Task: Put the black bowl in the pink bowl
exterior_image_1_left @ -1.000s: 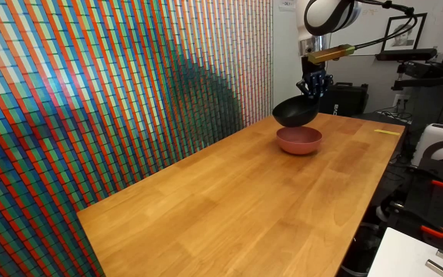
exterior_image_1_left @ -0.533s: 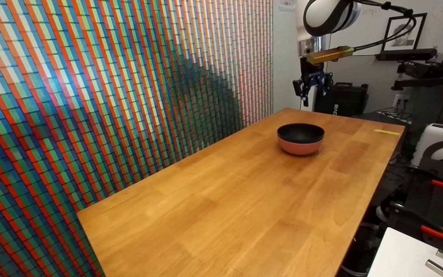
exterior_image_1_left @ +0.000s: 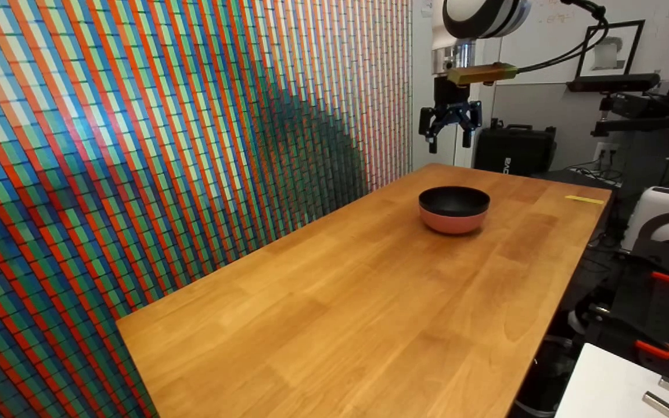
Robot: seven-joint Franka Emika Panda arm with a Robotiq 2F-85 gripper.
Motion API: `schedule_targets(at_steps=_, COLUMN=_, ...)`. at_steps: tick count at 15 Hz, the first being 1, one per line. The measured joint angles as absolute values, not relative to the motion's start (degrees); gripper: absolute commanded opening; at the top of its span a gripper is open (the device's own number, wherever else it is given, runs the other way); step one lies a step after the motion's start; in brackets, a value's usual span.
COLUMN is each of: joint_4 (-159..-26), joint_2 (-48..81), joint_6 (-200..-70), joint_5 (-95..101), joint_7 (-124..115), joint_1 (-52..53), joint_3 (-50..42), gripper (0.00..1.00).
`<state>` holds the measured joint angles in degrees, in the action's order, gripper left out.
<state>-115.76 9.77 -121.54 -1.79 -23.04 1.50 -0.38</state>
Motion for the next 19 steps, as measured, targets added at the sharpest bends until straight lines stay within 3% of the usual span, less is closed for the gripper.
schedule_targets(at_steps=14, joint_4=-99.5, joint_2=14.5, joint_6=-110.7, joint_5=-1.6, joint_7=-16.8, joint_1=8.3, joint_3=5.3, gripper=1.0)
schedule_targets(at_steps=19, joint_4=-99.6, joint_2=14.9, joint_6=-110.6, joint_5=-1.6, joint_7=-16.8, joint_1=8.3, joint_3=5.3, gripper=1.0)
